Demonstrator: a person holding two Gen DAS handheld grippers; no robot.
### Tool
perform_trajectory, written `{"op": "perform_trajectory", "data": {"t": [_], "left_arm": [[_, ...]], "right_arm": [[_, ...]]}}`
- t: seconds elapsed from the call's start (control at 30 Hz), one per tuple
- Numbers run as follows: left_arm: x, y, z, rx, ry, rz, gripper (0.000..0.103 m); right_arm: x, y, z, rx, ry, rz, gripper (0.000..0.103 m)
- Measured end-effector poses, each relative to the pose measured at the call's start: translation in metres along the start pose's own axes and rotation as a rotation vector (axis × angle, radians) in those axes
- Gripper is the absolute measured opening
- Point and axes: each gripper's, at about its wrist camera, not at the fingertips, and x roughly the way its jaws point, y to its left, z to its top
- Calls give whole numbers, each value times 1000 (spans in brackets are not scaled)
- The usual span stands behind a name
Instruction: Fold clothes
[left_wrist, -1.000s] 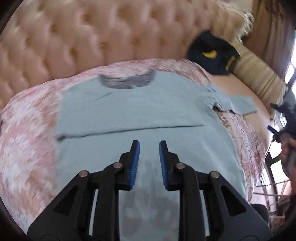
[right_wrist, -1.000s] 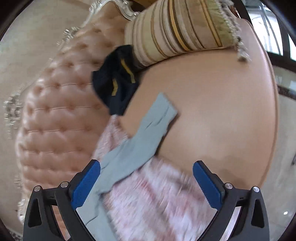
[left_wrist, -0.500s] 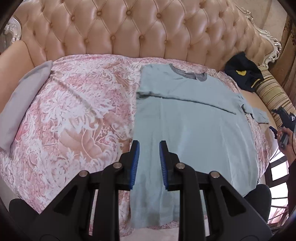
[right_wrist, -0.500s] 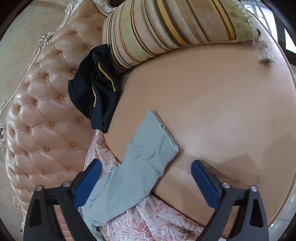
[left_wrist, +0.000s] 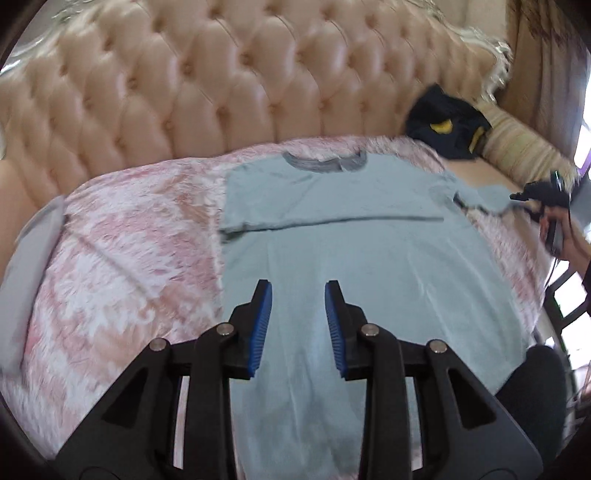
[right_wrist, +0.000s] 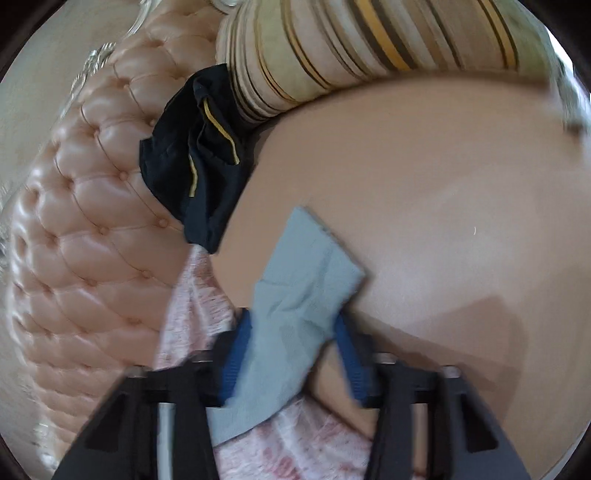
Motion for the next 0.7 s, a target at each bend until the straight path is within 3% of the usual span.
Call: {"op": "perform_trajectory", "data": {"t": [0.03,0.13,0.27,0.37,0.43,0.53,0.63,0.67,0.7], "left_arm": [[15,3,0,-13,45,3,33],[45,12,-4,-55,158,-12,33],[58,15,-14,-87,212,-31,33],[55,20,-16,-118,199,-57,36],[45,29,-20,-164,180,-86,56],[16,45,-36,-219,121,-153,59],[0,47,-63,-160,108,-190,59],[-2,43,-70,-126,101,-192,57],[0,39,-74,-101,104,-193,47]], "right_arm": [[3,-2,0,-2,12,-20,1],[-4,-4,0,16,-10,33,1],[-38,21,0,-40,-74,105,1],[-71,52,-2,-102,-121,166,1],[-92,80,-6,-154,-144,205,1],[-123,128,-19,-228,-161,283,1],[-144,184,-40,-333,-157,340,1],[-149,206,-51,-373,-147,365,1],[-149,222,-59,-396,-132,383,1]]}}
